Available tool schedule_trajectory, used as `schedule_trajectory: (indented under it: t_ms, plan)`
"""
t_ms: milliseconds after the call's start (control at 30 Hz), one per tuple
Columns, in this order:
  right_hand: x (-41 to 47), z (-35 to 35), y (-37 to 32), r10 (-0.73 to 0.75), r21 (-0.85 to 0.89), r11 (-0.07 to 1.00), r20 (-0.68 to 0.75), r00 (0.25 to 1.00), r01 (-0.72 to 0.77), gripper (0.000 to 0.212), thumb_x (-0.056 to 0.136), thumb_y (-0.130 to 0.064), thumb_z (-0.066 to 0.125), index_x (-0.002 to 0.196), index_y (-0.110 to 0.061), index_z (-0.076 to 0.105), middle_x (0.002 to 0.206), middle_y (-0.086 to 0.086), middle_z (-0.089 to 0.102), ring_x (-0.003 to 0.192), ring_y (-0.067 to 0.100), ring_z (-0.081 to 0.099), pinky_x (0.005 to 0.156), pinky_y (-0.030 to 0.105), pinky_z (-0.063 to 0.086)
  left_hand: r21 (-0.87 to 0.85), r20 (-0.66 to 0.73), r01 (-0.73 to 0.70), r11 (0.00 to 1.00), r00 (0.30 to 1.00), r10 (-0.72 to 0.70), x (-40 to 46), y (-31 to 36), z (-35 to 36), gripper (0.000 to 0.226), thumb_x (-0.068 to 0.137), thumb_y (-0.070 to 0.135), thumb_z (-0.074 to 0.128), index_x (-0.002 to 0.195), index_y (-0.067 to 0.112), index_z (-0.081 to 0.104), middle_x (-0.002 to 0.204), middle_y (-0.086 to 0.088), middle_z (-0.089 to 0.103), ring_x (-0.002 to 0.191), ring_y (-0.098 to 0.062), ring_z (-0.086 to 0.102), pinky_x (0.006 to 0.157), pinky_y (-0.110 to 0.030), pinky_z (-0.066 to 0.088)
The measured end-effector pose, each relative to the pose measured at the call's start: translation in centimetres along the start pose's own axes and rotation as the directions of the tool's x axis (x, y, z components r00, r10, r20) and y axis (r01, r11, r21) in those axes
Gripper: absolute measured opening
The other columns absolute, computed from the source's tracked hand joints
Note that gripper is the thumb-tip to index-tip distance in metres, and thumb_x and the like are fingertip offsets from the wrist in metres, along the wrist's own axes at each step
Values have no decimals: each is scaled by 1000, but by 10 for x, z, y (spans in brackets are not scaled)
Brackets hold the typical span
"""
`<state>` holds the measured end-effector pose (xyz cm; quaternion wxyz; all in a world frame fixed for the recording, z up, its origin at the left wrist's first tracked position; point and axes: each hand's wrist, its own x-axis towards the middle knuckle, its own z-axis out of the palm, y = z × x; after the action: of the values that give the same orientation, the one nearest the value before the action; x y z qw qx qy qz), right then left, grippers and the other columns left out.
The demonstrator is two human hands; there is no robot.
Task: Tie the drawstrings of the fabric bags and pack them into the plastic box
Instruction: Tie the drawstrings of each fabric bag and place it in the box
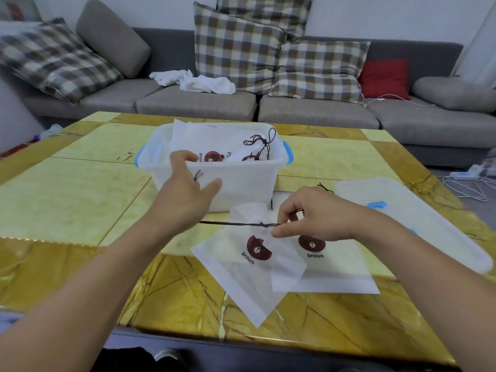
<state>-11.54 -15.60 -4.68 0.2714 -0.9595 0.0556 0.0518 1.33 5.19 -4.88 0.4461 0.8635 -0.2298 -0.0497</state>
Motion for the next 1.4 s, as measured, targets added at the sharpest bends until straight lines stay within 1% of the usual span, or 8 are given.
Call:
schedule_trajectory:
  t_ms: [167, 300, 467, 667, 967, 1167, 1300, 1400]
  plan:
    - [2, 5, 7, 2, 26, 1000, 113, 994, -5, 21, 88, -42, 73, 71, -30, 71, 89, 4, 67, 84, 29, 61, 76, 36, 51, 461, 300, -340, 820, 929, 216, -9, 4, 3, 59, 73, 80, 57, 68, 21, 61, 84, 2, 58, 76, -13, 59, 71, -36, 50]
    - [-1, 5, 7, 5, 147, 989, 141, 990, -26, 28, 97, -37, 63, 82, -17, 75, 86, 1, 64, 59, 0, 49, 58, 11, 37, 371, 527, -395, 841, 835, 159, -6, -2, 7, 57, 88, 60, 60, 62, 9, 62, 80, -15, 64, 75, -27, 61, 74, -42, 51]
    - [-1, 8, 17, 71, 274, 951, 255, 964, -142, 38, 95, -45, 58, 73, -16, 64, 74, 22, 38, 67, 40, 28, 62, 36, 21, 295, 514, -361, 885, 840, 171, -6, -2, 3, 30, 87, 51, 67, 82, 25, 53, 69, 6, 57, 63, -12, 48, 61, -27, 38]
    - [2, 14, 10, 83, 308, 935, 299, 951, -178, 37, 92, -46, 53, 64, -21, 55, 72, 18, 28, 60, 30, 17, 58, 42, 13, 313, 630, -414, 855, 764, 139, -9, -1, 5, 35, 93, 47, 64, 67, 25, 70, 53, 6, 45, 51, -8, 41, 54, -23, 35]
    - [7, 21, 6, 100, 146, 984, -1, 995, -99, 37, 95, -48, 56, 72, -22, 68, 98, 18, 66, 66, 34, 57, 63, 42, 48, -72, 436, -405, 911, 809, 394, -21, 9, 15, 25, 90, 41, 69, 70, 28, 75, 126, 27, 52, 105, 8, 54, 72, -19, 47]
    - [9, 20, -2, 70, 184, 981, -65, 995, -57, 40, 101, -35, 55, 80, -4, 69, 64, 5, 63, 40, 11, 42, 43, 22, 36, -49, 294, -561, 826, 782, 549, -17, 13, 14, 28, 87, 44, 63, 64, 33, 74, 138, 28, 50, 145, 4, 23, 103, -20, 37]
    - [11, 21, -8, 57, 286, 958, -82, 995, -31, 38, 101, -30, 55, 78, -1, 63, 63, 4, 53, 47, 11, 47, 50, 25, 44, -149, 388, -539, 829, 739, 550, -21, 14, 14, 27, 94, 37, 59, 73, 28, 74, 93, 25, 73, 126, 2, 55, 118, -40, 31]
    - [10, 14, -13, 54, 311, 951, -137, 989, -9, 33, 100, -26, 57, 77, -5, 67, 60, 4, 43, 46, 12, 33, 47, 22, 31, -186, 312, -483, 856, 797, 517, -21, 14, 15, 28, 99, 31, 54, 79, 24, 72, 82, 10, 74, 86, -10, 71, 90, -33, 53]
